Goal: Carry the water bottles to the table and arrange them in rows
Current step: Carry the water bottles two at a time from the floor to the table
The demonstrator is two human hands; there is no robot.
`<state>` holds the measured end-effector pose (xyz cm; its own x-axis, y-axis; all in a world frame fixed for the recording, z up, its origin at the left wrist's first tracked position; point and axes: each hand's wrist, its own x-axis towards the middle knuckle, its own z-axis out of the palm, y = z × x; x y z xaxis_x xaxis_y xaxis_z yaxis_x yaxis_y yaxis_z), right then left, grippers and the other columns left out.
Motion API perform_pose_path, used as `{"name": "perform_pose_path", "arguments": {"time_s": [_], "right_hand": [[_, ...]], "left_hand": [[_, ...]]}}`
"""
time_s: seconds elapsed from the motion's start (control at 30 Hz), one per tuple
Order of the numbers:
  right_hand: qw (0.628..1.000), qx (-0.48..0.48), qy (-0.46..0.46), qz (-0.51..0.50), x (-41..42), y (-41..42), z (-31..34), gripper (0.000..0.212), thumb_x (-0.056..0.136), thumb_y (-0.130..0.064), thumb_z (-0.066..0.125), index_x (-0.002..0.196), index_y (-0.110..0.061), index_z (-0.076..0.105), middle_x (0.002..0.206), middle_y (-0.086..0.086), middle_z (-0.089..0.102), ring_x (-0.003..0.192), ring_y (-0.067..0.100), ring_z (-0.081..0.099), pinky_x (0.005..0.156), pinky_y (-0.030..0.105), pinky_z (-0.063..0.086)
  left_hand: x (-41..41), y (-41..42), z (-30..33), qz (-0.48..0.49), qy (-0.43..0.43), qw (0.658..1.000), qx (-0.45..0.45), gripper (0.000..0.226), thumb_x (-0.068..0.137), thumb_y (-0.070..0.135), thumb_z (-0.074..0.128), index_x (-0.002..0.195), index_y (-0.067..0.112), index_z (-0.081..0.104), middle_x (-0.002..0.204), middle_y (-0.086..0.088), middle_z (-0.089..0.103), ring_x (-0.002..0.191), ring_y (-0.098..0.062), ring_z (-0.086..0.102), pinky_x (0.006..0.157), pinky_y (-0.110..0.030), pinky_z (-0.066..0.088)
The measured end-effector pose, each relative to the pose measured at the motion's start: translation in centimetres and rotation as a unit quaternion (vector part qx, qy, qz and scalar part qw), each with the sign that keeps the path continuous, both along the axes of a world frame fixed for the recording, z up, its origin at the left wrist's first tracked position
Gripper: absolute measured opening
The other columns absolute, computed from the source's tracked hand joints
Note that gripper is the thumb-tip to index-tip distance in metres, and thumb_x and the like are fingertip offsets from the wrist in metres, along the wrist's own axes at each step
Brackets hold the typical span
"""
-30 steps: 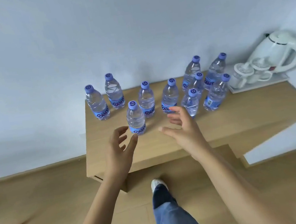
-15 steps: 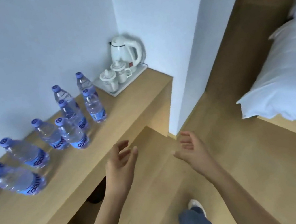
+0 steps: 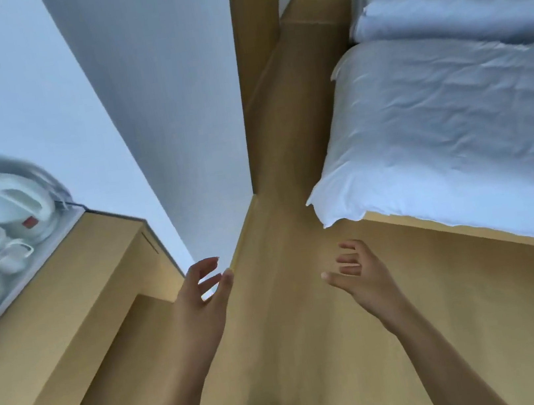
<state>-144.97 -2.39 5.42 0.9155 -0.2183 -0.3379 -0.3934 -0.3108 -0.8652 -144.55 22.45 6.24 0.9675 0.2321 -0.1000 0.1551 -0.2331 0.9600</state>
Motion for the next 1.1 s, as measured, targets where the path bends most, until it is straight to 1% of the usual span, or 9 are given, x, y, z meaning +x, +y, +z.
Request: {"name": "perform_pose_path", "arguments": {"time_s": [0.1, 0.23, 0.47, 0.53, 0.63, 0.77, 0.9, 1.03, 1.1], "right_hand": [[0.999, -0.001, 0.005, -0.037, 2.9, -3.7, -0.3, 0.060, 0.081, -0.025, 0.080, 0.132, -0.031, 0.048, 0.120, -0.005, 0.059, 0.108, 0.009, 0.059, 0.089, 0.031, 0.049], [0.997, 0.003, 0.010, -0.079, 8.0, -7.8, -1.5, 0.059, 0.081, -0.024, 0.080, 0.130, -0.031, 0.048, 0.120, -0.004, 0.059, 0.107, 0.010, 0.059, 0.083, 0.028, 0.047], [0.995, -0.001, 0.012, -0.104, 24.3, -13.1, -2.7, 0.059, 0.083, -0.021, 0.078, 0.133, -0.028, 0.047, 0.121, -0.002, 0.057, 0.107, 0.012, 0.058, 0.078, 0.025, 0.048], [0.995, 0.000, 0.020, -0.098, 29.8, -13.8, -2.3, 0.058, 0.083, -0.021, 0.078, 0.132, -0.027, 0.048, 0.120, -0.001, 0.058, 0.108, 0.015, 0.059, 0.074, 0.020, 0.049], [0.997, -0.004, 0.017, -0.078, 37.7, -15.1, -1.7, 0.055, 0.083, -0.023, 0.079, 0.129, -0.028, 0.049, 0.118, -0.003, 0.060, 0.101, 0.010, 0.061, 0.063, 0.008, 0.045], [0.998, -0.005, 0.020, -0.067, 46.9, -17.4, -2.0, 0.052, 0.084, -0.027, 0.077, 0.126, -0.034, 0.048, 0.119, -0.007, 0.061, 0.101, 0.005, 0.061, 0.073, 0.014, 0.045], [0.998, -0.004, 0.033, -0.046, 55.7, -20.6, -3.4, 0.050, 0.084, -0.030, 0.078, 0.122, -0.035, 0.045, 0.121, -0.007, 0.059, 0.101, 0.009, 0.060, 0.068, 0.006, 0.042], [0.998, 0.016, 0.040, -0.043, 66.1, -24.9, -5.0, 0.053, 0.084, -0.032, 0.078, 0.124, -0.037, 0.045, 0.121, -0.007, 0.058, 0.106, 0.011, 0.060, 0.062, 0.009, 0.046], [0.999, 0.006, 0.036, -0.036, 71.7, -27.3, -5.2, 0.055, 0.084, -0.032, 0.078, 0.128, -0.033, 0.045, 0.122, -0.008, 0.056, 0.107, 0.012, 0.059, 0.069, 0.011, 0.047]], "left_hand": [[5.4, -3.6, 0.1, -0.028, -0.003, 1.000, 0.008, 0.023, 0.093, 0.025, 0.064, 0.116, 0.027, 0.061, 0.117, 0.019, 0.062, 0.104, 0.005, 0.060, 0.071, -0.014, 0.044], [13.3, -8.0, -1.1, -0.088, 0.007, 0.996, 0.025, 0.023, 0.093, 0.024, 0.064, 0.115, 0.027, 0.060, 0.114, 0.022, 0.061, 0.106, 0.000, 0.061, 0.069, -0.008, 0.041], [30.9, -14.4, -2.6, -0.137, 0.017, 0.990, 0.028, 0.026, 0.094, 0.023, 0.063, 0.119, 0.023, 0.059, 0.123, 0.011, 0.061, 0.111, -0.010, 0.061, 0.080, -0.021, 0.048], [36.0, -15.9, -1.9, -0.148, 0.027, 0.988, 0.038, 0.027, 0.094, 0.023, 0.063, 0.120, 0.022, 0.059, 0.124, 0.010, 0.060, 0.111, -0.011, 0.060, 0.083, -0.023, 0.049], [43.4, -17.6, -0.9, -0.160, 0.021, 0.986, 0.050, 0.028, 0.093, 0.025, 0.063, 0.120, 0.022, 0.059, 0.123, 0.011, 0.059, 0.111, -0.009, 0.059, 0.076, -0.013, 0.045], [52.4, -19.5, -0.4, -0.160, 0.026, 0.984, 0.069, 0.030, 0.093, 0.028, 0.063, 0.121, 0.020, 0.059, 0.121, 0.012, 0.058, 0.110, -0.008, 0.058, 0.074, -0.007, 0.040], [61.4, -22.2, -1.3, -0.163, 0.037, 0.982, 0.089, 0.030, 0.092, 0.031, 0.063, 0.120, 0.022, 0.058, 0.115, 0.015, 0.057, 0.105, -0.006, 0.058, 0.075, -0.008, 0.039], [71.5, -26.3, -2.6, -0.175, 0.050, 0.978, 0.099, 0.034, 0.093, 0.032, 0.062, 0.125, 0.021, 0.058, 0.118, 0.013, 0.058, 0.104, -0.003, 0.056, 0.078, -0.010, 0.040], [76.6, -28.8, -2.8, -0.183, 0.056, 0.977, 0.097, 0.035, 0.094, 0.031, 0.062, 0.127, 0.020, 0.057, 0.123, 0.010, 0.060, 0.107, -0.005, 0.057, 0.082, -0.014, 0.042]]}}
